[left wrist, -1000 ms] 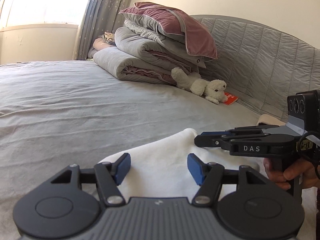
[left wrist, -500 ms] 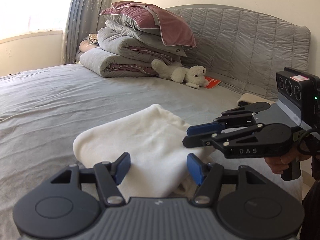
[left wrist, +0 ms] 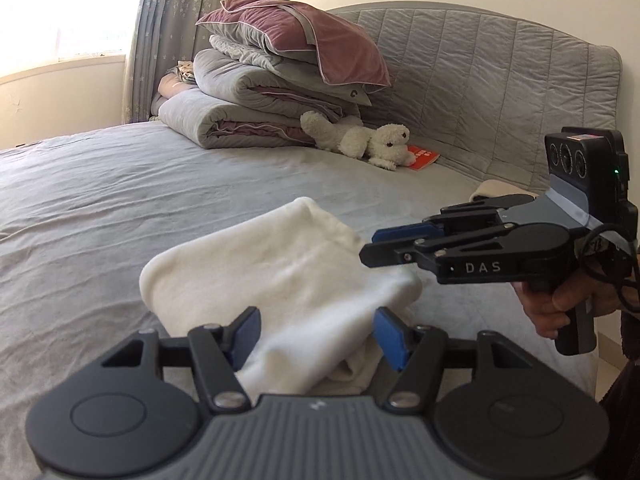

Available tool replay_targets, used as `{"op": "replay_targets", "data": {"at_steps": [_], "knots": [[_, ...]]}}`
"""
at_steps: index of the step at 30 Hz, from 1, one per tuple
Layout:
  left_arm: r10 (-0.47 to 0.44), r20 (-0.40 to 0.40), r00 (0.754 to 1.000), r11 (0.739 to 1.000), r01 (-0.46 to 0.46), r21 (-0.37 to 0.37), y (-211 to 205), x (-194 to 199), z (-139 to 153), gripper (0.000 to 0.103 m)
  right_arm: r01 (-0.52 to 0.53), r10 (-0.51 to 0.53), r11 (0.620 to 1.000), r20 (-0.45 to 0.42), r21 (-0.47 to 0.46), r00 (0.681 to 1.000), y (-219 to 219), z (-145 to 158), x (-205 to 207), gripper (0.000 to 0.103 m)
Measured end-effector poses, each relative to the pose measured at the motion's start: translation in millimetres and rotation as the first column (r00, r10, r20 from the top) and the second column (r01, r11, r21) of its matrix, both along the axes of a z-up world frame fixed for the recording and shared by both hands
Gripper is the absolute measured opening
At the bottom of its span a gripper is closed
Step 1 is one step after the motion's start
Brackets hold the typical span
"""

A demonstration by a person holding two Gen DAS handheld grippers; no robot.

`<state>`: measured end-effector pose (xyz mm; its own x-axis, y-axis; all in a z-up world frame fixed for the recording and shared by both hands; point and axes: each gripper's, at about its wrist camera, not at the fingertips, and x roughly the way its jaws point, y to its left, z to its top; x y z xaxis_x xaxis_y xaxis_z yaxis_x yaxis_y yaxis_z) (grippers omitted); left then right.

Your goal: Fold clothes

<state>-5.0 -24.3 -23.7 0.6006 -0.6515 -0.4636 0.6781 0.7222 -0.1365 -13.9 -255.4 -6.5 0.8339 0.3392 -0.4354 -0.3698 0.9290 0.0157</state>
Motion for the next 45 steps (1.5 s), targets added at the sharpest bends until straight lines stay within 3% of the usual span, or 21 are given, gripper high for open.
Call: {"op": "replay_targets", "data": {"at_steps": [6,11,17,29,34,40,45], "knots": [[-0.021,-0.018,1.0,1.0,0.02,-0.019,-4,5,-14,0.063,0.024,-0.025,0.999,0.027,0.026,0.999,7,-1,28,0.023],[-0.049,-0.032,0.998,0.998,0.048,-0.033,-3,6,-24,0.064,0.055,-0.055,0.998,0.009,-0.031,0.998,14,-12,44,0.018],[-0.056,-0.081,0.995,0.993,0.047,-0.109,6,12,-26,0.065,0.105,-0.107,0.994,-0.059,-0.036,0.992,4,-14,59,0.019],[-0.054,-0.113,0.992,0.993,0.041,-0.115,6,15,-19,0.068,0.152,-0.161,0.984,-0.097,-0.092,0.982,17,-7,62,0.019],[-0.051,-0.142,0.989,0.992,0.034,-0.119,8,19,-13,0.071,0.166,-0.177,0.98,-0.099,-0.109,0.979,16,-4,61,0.032],[-0.028,-0.107,0.994,0.995,0.017,-0.097,19,19,-3,0.072,0.178,-0.189,0.979,-0.113,-0.101,0.975,8,0,61,0.037],[0.039,-0.154,0.987,0.991,-0.059,-0.124,34,32,-1,0.073,0.193,-0.208,0.973,-0.126,-0.124,0.97,9,4,58,0.04]]}}
